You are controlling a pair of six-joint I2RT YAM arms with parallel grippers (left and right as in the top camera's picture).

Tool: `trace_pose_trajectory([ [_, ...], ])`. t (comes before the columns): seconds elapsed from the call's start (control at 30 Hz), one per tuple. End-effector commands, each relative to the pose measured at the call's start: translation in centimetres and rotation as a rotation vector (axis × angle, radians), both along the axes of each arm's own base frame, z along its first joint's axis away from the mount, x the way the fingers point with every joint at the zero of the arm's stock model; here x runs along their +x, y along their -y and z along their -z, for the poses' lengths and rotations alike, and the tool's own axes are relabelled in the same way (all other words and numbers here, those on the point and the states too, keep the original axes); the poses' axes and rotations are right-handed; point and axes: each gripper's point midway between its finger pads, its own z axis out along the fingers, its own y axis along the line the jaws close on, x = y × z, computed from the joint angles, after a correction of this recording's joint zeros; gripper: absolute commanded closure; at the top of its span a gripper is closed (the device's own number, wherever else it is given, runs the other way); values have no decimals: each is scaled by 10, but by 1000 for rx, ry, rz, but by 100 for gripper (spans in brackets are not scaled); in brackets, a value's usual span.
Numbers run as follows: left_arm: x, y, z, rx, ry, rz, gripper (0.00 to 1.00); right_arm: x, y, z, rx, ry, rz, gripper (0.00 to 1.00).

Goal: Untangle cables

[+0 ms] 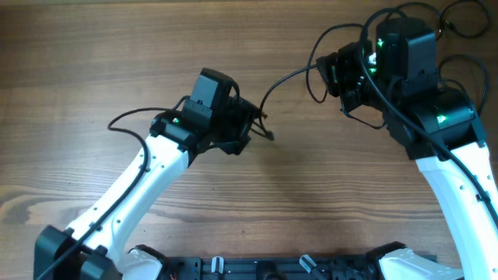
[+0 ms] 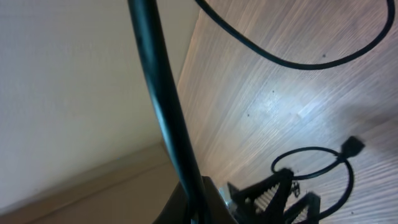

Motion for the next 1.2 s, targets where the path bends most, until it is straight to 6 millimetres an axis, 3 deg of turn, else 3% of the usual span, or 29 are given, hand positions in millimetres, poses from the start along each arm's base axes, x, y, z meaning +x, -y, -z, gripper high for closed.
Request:
trace_pose_trajectory([
  [0.0,1,10,-4,-48,-5,14,33,0,-11,-5,47,0,-44,95],
  [0.37,1,18,13,-57,-59,37,48,0,-21,-15,107,15,-76,96],
  [0.5,3,21,10,-75,-45,46,73,0,-20,-14,100,20,-80,96],
  [0.53,2,22,9,-84,-50,53,88,1,-19,-14,93,23,-73,96],
  [0.57,2,23,9,-88,-52,56,96,1,-19,-14,89,25,-74,95],
  [0.67,5,18,8,-86,-36,67,96,4,-11,-11,24,50,-62,95],
  [0.77,7,13,-3,-177,-45,115,96,9,18,5,-170,63,9,96],
  [0.83,12,2,-13,-253,-32,154,96,9,27,9,-285,91,-18,96],
  [1.0,36,-54,-40,-421,41,142,96,-6,57,33,-453,-10,22,95],
  [1.17,51,-106,-55,-525,69,41,96,-13,70,41,-591,-24,-34,96],
])
